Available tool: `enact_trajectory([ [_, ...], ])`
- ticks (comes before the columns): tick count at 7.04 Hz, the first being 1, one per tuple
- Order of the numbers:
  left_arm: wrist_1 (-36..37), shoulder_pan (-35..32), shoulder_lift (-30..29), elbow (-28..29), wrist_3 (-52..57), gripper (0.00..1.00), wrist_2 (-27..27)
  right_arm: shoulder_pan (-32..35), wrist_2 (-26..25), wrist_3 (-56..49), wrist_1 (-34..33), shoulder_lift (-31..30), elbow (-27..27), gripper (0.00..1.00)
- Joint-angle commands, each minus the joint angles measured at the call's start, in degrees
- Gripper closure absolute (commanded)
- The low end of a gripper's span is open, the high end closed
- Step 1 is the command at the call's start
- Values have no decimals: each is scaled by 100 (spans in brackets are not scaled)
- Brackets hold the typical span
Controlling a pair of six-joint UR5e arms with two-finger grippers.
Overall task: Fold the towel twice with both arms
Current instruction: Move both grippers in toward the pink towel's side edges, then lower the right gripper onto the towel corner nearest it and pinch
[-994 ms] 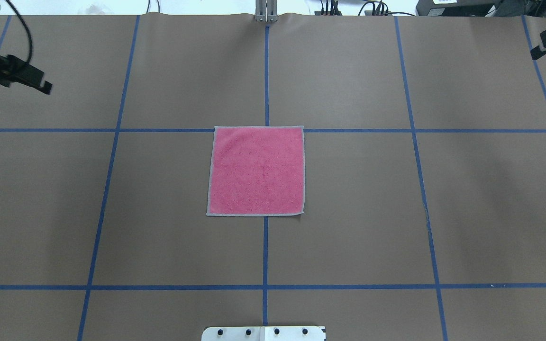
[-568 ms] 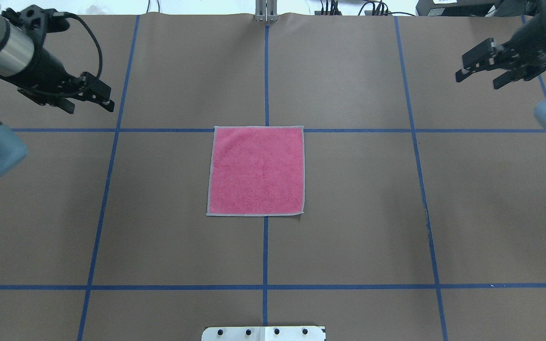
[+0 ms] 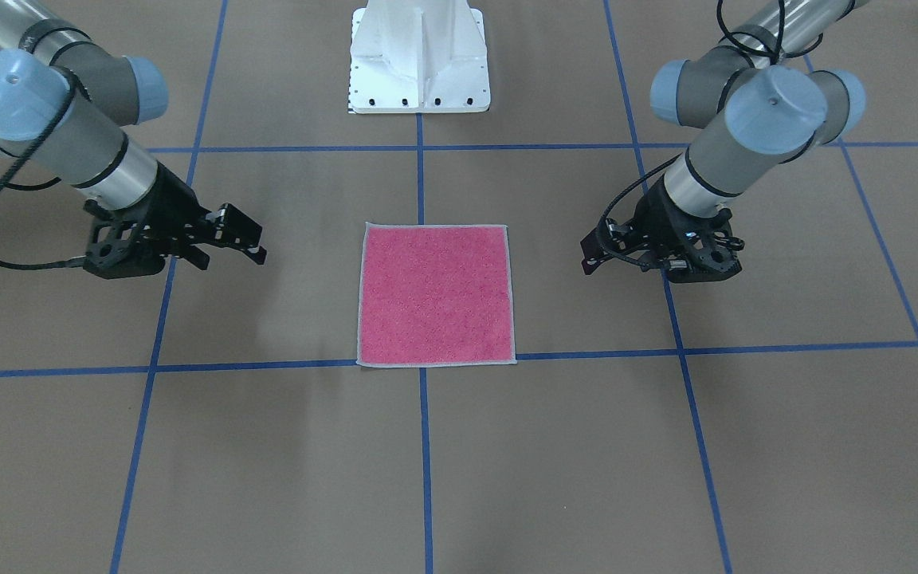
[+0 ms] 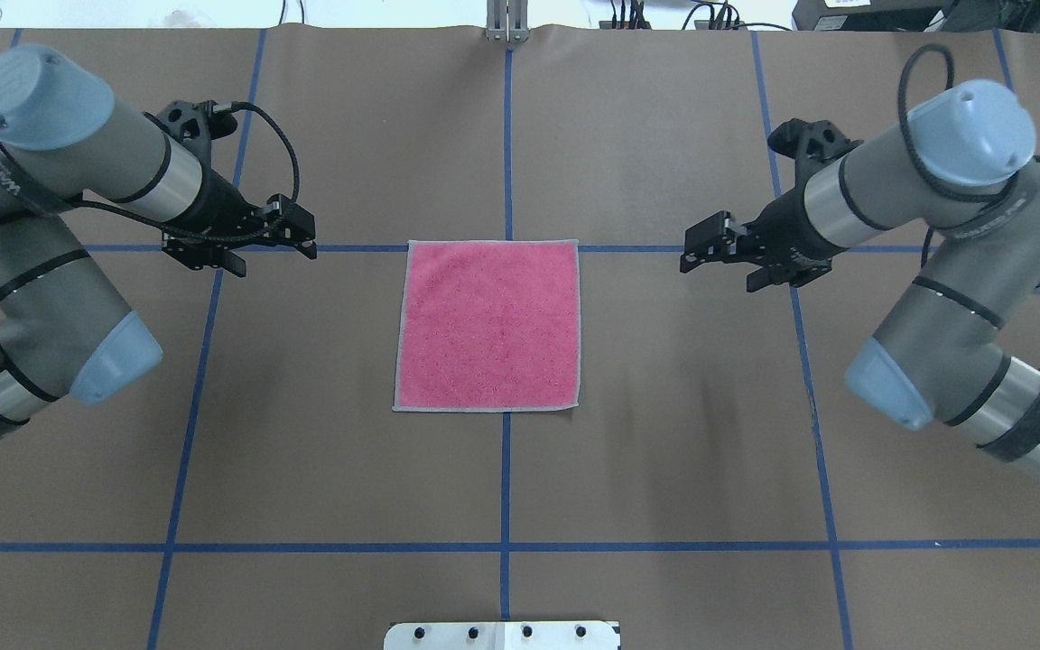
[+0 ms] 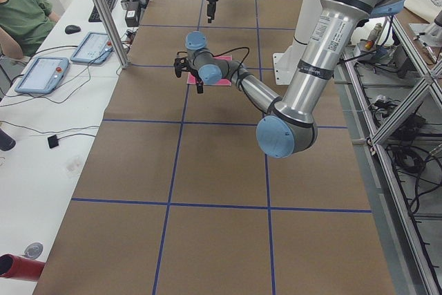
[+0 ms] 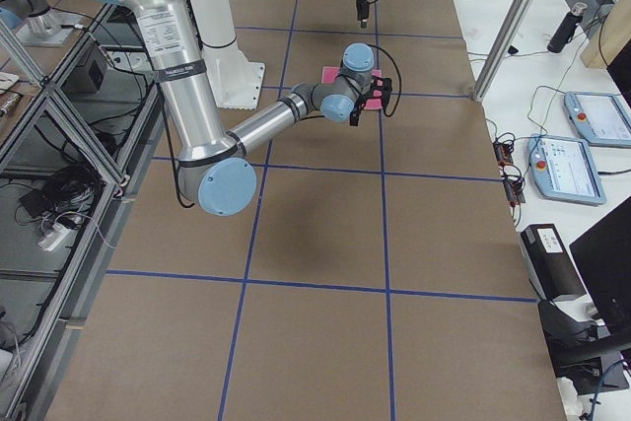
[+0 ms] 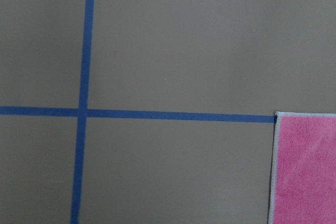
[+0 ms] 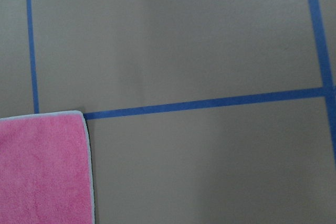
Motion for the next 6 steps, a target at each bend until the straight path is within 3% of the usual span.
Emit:
enact_trajectory([
  [1, -35, 152, -57, 41, -120, 0, 105, -1096, -1131, 1280, 48, 465, -93, 3],
  [2, -35, 152, -57, 32, -120, 0, 97, -1380, -1458, 1502, 39, 571, -163, 4],
  [4, -35, 152, -65, 32, -120, 0, 97, -1602, -1487, 1802, 56, 808, -566, 8],
  [6, -35, 152, -66, 23, -111, 0, 96, -1699, -1487, 1812, 56, 827, -629, 9],
])
